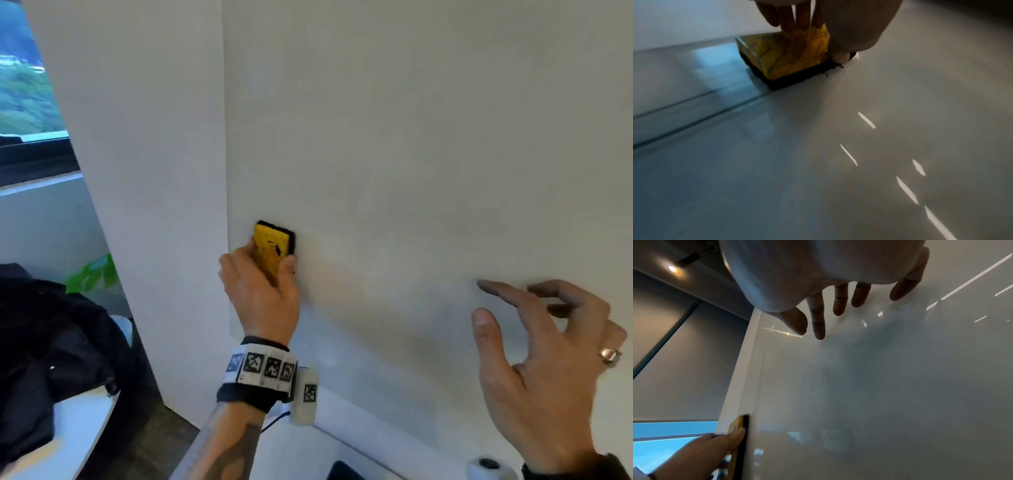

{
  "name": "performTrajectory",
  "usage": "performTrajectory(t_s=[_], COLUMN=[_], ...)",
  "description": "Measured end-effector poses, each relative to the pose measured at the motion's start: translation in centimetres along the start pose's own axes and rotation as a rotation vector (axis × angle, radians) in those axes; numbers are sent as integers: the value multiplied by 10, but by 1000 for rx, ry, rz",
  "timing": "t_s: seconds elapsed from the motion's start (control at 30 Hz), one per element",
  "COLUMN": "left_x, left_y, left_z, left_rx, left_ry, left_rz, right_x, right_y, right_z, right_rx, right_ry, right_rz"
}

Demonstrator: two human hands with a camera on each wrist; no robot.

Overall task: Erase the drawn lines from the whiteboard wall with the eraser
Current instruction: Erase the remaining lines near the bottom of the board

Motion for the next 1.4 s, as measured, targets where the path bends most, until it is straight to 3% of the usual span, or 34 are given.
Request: performTrajectory(t_s=[0.07, 0.1, 0.2, 0.27, 0.4, 0.53, 0.6, 0.7, 0.77, 0.97, 1.03, 1.2, 1.27, 1.4], left_x=[7, 8, 0, -7, -4, 0, 1, -3, -8, 1, -1, -18, -13, 2], left_y=[-16, -13, 12, 6, -49, -91, -89, -56, -50, -111, -111, -75, -90, -151], left_z=[12, 9, -24, -37, -34, -54, -56, -50, -57, -91, -92, -98, -100, -114], left_rx=[213, 215, 21, 20, 548, 843, 823, 581, 545, 923, 918, 729, 790, 1083], left_ry=[39, 35, -100, -134, 51, 7, -42, -129, -146, -158, -169, -227, -192, -248], left_rz=[-59, -55, -36, -40, -131, -126, -175, -200, -177, -138, -127, -216, -176, -38], right_x=[0, 0, -3, -4, -4, -6, -9, -13, -16, -15, -15, -18, -19, -17], right_y=[0, 0, -4, -7, -3, -2, -4, -9, -10, -8, -7, -8, -8, -2], right_z=[0, 0, 1, 0, -2, -2, -2, -1, -3, -5, -5, -8, -8, -11], right_rx=[-4, -5, -7, -4, 21, 21, 1, -14, -19, -19, -16, -14, 3, 27], right_ry=[-6, -3, 23, 37, -7, -16, 1, 27, 25, -27, -32, -13, -15, -49], right_rz=[1, -1, -6, -6, -14, -47, -59, -47, -47, -32, -25, -39, -49, -85])
Point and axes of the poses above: each hand's wrist, its own z-axis towards the middle knuckle, its own x-axis out of the back of the hand, y = z × x, the point moved 3 cm from there along z, towards the middle knuckle, and after that the axes turned 2 degrees about y, right-handed, at the moved point
